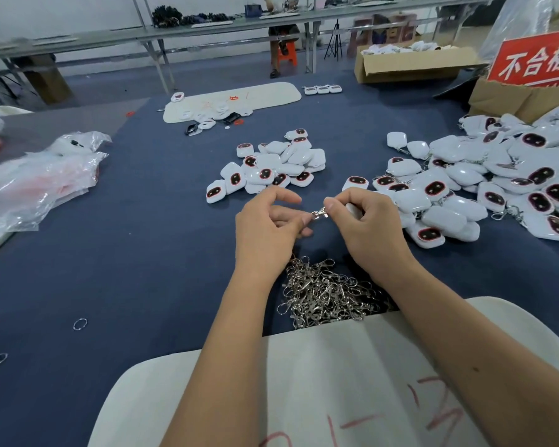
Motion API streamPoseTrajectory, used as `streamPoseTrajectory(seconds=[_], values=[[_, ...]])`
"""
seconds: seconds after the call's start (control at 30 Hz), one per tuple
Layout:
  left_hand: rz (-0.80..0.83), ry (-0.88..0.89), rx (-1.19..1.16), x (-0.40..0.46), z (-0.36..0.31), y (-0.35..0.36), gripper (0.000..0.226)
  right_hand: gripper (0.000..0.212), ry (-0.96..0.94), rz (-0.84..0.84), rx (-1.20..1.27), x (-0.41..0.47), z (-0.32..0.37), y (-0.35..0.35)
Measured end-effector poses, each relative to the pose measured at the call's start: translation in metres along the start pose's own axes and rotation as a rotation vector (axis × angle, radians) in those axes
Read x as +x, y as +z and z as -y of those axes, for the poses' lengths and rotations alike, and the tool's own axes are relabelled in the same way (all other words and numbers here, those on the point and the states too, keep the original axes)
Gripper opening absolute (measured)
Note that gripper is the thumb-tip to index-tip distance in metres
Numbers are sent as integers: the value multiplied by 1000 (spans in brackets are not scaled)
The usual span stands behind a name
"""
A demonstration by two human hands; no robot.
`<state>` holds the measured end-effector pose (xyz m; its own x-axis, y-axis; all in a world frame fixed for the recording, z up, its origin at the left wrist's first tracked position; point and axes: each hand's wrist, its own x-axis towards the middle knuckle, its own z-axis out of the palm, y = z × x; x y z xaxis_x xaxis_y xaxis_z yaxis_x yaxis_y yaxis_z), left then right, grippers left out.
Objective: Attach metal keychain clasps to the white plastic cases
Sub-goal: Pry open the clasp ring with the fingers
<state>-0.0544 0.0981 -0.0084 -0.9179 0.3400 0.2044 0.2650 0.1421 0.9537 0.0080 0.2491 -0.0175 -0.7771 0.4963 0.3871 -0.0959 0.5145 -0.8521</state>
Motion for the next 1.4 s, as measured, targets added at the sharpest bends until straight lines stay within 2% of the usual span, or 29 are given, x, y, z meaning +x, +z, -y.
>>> streamPoseTrajectory(seconds=[0.1,0.27,0.4,0.57,0.77,1.0,1.17,1.4], values=[[-45,12,24,0,1,1,22,5,13,-6,63,-2,3,-2],[-118,4,35,1,2,-1,18,12,-69,141,56,-5,7,-2],[-76,-48,-138,2,3,0,12,10,-110,218,97,-6,8,-2],[-14,-145,-327,0,0,2,8,5,-78,183,132,-3,4,-4],[4,-200,-379,1,-3,1,4,8,-51,153,130,0,-1,-2],[116,-92,-247,0,-4,1,15,10,11,142,301,3,-7,-3],[139,-7,-218,-1,-3,3,12,12,21,178,346,4,-8,-4],[160,-20,-263,-1,-2,4,10,15,6,206,355,4,-7,-5]])
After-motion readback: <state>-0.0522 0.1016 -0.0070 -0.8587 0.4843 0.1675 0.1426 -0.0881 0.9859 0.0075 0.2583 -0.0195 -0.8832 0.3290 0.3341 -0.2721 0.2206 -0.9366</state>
